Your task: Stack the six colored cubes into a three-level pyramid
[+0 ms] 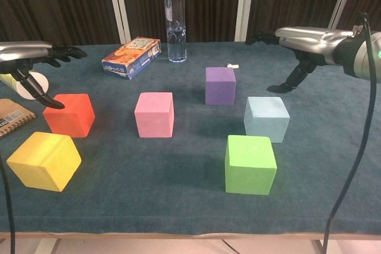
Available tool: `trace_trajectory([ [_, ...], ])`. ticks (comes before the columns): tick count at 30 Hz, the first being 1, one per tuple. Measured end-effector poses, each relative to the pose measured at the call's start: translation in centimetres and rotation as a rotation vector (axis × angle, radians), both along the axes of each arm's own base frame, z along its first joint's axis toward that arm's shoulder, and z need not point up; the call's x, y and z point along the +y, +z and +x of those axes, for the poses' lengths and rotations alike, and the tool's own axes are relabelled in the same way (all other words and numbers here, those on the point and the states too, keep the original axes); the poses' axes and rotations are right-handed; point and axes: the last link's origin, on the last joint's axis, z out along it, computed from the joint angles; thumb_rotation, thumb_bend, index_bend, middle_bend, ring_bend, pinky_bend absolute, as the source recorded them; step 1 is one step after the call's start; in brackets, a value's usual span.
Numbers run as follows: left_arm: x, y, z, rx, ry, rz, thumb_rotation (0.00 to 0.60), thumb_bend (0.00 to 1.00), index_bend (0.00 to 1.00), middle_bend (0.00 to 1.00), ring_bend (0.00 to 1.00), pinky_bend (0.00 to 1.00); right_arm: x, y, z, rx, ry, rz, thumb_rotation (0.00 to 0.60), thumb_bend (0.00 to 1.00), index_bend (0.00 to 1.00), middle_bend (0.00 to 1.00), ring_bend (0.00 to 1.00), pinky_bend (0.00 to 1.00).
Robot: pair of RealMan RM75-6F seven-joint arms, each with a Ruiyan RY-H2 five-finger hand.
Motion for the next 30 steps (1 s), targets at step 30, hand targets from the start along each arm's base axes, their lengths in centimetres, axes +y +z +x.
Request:
trace_trajectory([
  [30, 0.4, -2.5, -2.5, 0.03, 0.197, 0.003, 0.6, 0.14, 0.23, 0.01, 0.0, 0.1, 7.2, 11.1, -7.7, -0.039, -0.014, -0.079, 0.6, 0.22, 0.0, 0.0, 0.0, 0.0],
])
